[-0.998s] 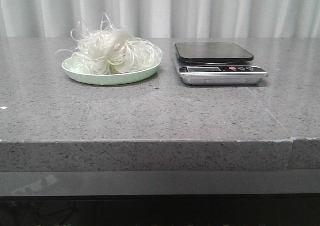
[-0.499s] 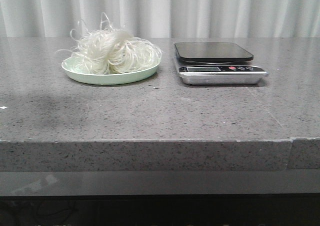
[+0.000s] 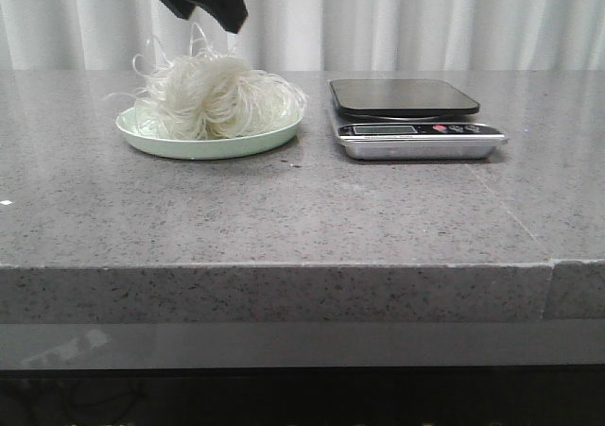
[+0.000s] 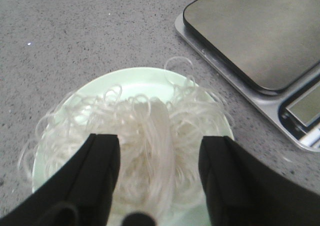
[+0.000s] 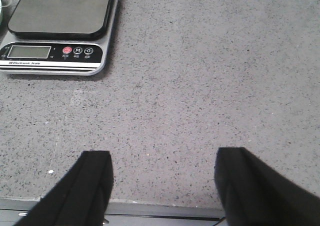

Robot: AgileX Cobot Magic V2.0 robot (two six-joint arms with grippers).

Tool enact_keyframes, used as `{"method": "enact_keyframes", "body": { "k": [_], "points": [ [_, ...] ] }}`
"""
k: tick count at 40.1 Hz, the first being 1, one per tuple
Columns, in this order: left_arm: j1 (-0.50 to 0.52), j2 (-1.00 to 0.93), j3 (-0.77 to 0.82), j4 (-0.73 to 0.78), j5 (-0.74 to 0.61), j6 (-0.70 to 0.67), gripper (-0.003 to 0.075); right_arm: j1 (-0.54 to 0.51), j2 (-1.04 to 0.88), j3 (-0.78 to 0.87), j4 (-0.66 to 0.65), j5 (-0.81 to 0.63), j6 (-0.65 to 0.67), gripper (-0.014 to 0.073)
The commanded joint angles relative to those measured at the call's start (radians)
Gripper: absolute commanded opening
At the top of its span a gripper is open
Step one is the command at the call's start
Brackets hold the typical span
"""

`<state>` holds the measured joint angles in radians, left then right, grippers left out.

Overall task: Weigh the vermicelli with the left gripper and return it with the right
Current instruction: 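Lower the left gripper onto the vermicelli bundle on the green plate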

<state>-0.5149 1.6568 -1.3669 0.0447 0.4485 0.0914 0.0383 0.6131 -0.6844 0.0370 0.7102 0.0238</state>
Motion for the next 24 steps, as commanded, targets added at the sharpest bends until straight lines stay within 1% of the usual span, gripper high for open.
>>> {"method": "enact_keyframes", "body": {
  "k": [1, 7, 18, 21, 24],
  "points": [
    [-0.007, 0.014, -0.077, 0.033, -0.061, 0.001, 0.0438, -0.006, 0.007, -0.026, -0.003, -0.06, -0.002, 0.0554],
    [-0.007, 0.076, -0.12, 0.047, -0.048, 0.001, 0.0438, -0.006, 0.007, -0.026, -0.003, -0.06, -0.002, 0.0554],
    [-0.007, 0.117, -0.122, 0.048, 0.001, 0.001, 0.0435, -0.006, 0.007, -0.026, -0.003, -0.06, -0.002, 0.0554],
    [-0.007, 0.123, -0.122, 0.048, 0.026, 0.001, 0.04, -0.006, 0.007, -0.026, -0.003, -0.06, -0.002, 0.0554],
    [-0.007, 0.128, -0.122, 0.048, 0.051, 0.001, 0.033, -0.006, 0.007, -0.026, -0.003, -0.06, -0.002, 0.0554]
  ]
}}
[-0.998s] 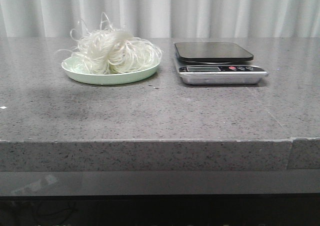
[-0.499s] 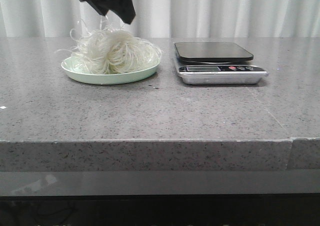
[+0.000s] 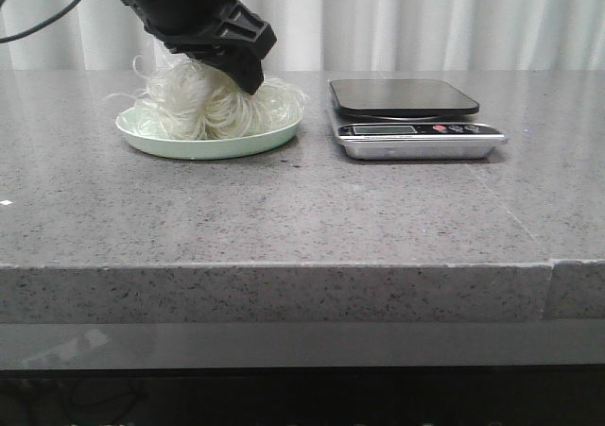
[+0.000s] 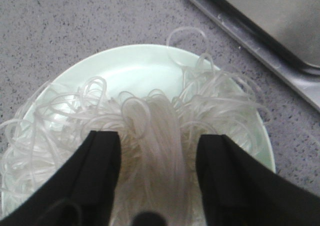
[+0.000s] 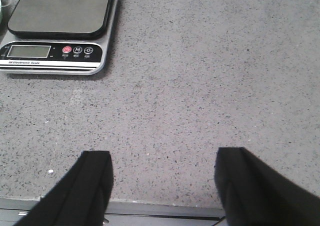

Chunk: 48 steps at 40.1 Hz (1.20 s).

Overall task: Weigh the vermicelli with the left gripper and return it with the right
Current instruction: 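Lower the left gripper onto the vermicelli bundle on the green plate, then close the left gripper on the vermicelli and lift it off the plate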

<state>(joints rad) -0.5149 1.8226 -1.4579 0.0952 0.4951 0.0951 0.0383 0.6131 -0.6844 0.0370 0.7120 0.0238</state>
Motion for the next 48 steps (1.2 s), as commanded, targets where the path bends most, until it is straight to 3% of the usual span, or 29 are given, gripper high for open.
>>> {"method": "enact_keyframes", "body": {
  "k": [1, 8, 34, 48],
  "points": [
    [-0.007, -0.038, -0.031, -0.002, 0.007, -0.002, 0.0299, -0.006, 0.007, -0.026, -0.003, -0.062, -0.002, 0.0554],
    [-0.007, -0.038, -0.046, -0.002, 0.025, -0.002, 0.0148, -0.006, 0.007, -0.026, -0.003, -0.062, -0.002, 0.0554],
    [-0.007, -0.12, -0.242, -0.015, 0.094, -0.002, 0.0156, -0.006, 0.007, -0.026, -0.003, -0.062, -0.002, 0.0554],
    [-0.063, -0.066, -0.393, -0.089, -0.004, 0.0, 0.0157, -0.006, 0.007, -0.026, -0.003, -0.062, -0.002, 0.0554]
  ]
}}
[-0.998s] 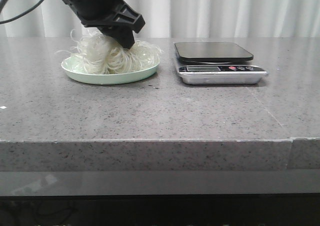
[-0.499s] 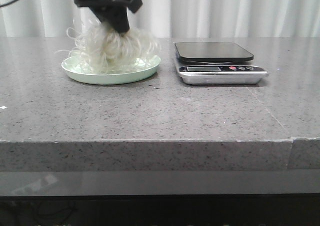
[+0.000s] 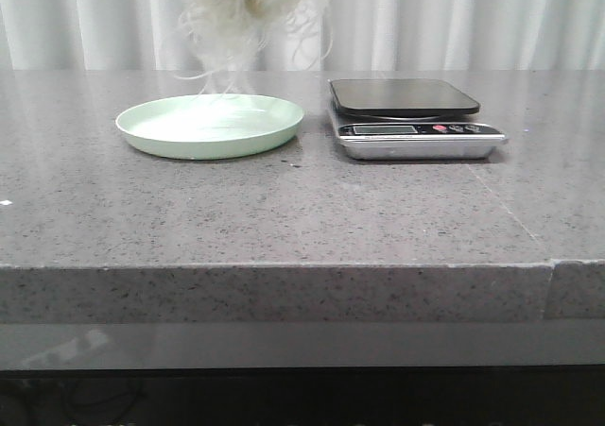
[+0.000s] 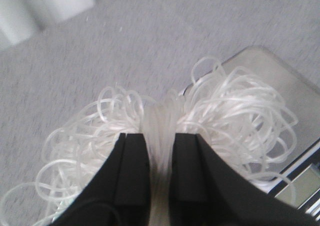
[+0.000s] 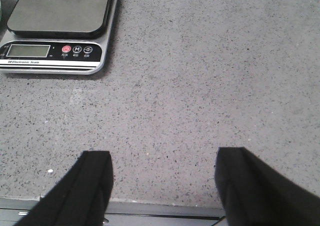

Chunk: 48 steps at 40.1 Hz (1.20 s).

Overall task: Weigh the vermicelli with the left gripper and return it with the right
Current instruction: 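Close the left gripper on the vermicelli and lift it off the plate, then carry the vermicelli with the left gripper and set it on the scale pan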

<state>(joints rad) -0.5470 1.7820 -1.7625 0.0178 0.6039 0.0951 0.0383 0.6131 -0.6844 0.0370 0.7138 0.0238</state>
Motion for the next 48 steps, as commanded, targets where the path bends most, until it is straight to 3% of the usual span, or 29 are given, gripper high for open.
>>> {"method": "enact_keyframes", "body": {
  "k": [1, 15, 25, 37, 48],
  "points": [
    [-0.042, -0.008, -0.107, -0.01, -0.113, 0.0, 0.0157, -0.006, 0.007, -0.026, -0.003, -0.063, -0.002, 0.0554],
    [-0.127, 0.234, -0.398, -0.01, -0.115, 0.019, 0.0157, -0.006, 0.007, -0.026, -0.003, -0.063, -0.002, 0.0554],
    [-0.138, 0.333, -0.477, -0.018, -0.09, 0.019, 0.0168, -0.006, 0.007, -0.026, -0.003, -0.063, -0.002, 0.0554],
    [-0.147, 0.349, -0.477, -0.018, -0.031, 0.019, 0.0423, -0.006, 0.007, -0.026, -0.003, -0.063, -0.002, 0.0554],
    [-0.147, 0.268, -0.477, -0.01, 0.017, 0.019, 0.0463, -0.006, 0.007, -0.026, -0.003, -0.063, -0.002, 0.0554]
  ]
}}
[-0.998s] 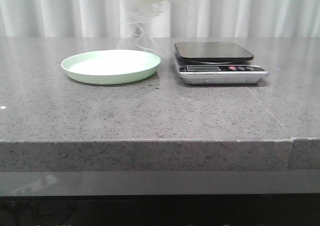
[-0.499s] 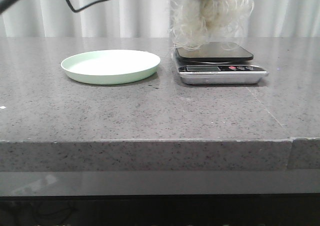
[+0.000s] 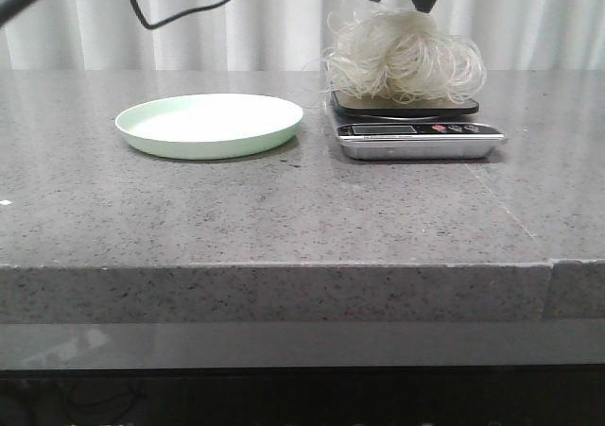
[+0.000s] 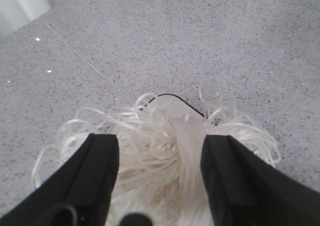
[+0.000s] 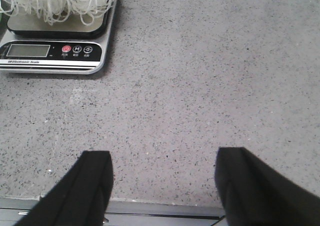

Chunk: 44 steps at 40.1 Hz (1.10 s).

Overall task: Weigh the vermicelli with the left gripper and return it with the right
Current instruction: 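Carry the vermicelli with the left gripper and set it on the scale pan, then open the left gripper and withdraw it from the scale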

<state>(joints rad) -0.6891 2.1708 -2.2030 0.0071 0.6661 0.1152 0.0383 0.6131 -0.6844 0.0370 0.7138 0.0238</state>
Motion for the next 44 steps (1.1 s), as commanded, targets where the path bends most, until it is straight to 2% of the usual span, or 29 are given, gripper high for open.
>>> {"method": "enact_keyframes", "body": {
  "k": [1, 10, 16, 19, 24, 39, 44],
  "points": [
    [-0.005, -0.133, -0.036, 0.001, -0.038, -0.001, 0.0461, -0.006, 0.007, -0.026, -0.003, -0.063, -0.002, 0.0554],
    [0.0, -0.29, -0.036, 0.033, 0.072, -0.001, 0.0461, -0.006, 0.007, -0.026, -0.003, -0.063, -0.002, 0.0554],
    [0.0, -0.407, -0.03, 0.043, 0.184, -0.083, 0.0461, -0.006, 0.007, -0.026, -0.003, -0.063, -0.002, 0.0554],
    [0.0, -0.477, 0.017, 0.048, 0.198, -0.103, 0.0461, -0.006, 0.007, -0.026, -0.003, -0.063, -0.002, 0.0554],
    [0.0, -0.606, 0.178, 0.048, 0.135, -0.115, 0.0461, -0.006, 0.007, -0.026, -0.003, -0.063, -0.002, 0.0554],
    [0.0, -1.072, 0.823, 0.039, -0.13, -0.132, 0.0461, -0.006, 0.007, -0.026, -0.003, -0.063, -0.002, 0.0554],
    [0.0, -1.202, 0.978, 0.032, -0.159, -0.132, 0.0461, -0.006, 0.007, -0.026, -0.003, -0.063, -0.002, 0.0554]
  ]
}}
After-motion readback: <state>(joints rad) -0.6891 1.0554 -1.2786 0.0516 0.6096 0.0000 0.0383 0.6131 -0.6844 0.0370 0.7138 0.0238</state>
